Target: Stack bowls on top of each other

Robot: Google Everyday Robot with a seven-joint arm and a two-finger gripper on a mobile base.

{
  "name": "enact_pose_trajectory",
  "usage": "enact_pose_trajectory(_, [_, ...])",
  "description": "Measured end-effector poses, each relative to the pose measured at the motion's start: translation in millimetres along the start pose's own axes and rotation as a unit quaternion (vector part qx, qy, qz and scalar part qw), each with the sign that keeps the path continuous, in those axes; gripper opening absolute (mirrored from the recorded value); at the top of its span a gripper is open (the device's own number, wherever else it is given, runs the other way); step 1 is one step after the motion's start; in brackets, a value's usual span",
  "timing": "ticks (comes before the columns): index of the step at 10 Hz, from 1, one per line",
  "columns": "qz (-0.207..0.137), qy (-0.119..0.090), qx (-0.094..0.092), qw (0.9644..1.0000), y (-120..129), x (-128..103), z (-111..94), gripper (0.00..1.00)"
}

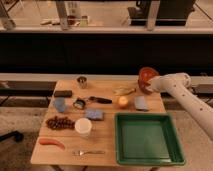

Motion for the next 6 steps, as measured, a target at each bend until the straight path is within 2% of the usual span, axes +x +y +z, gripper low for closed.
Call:
enact_pose_trajectory(4, [-0.004, 0.005, -0.005, 1.0000, 5.6, 5.8, 9.9, 0.02])
enact_pose_trajectory(6, [0.010, 0.004, -0.001, 0.9999, 9.0, 13.7, 14.5, 0.02])
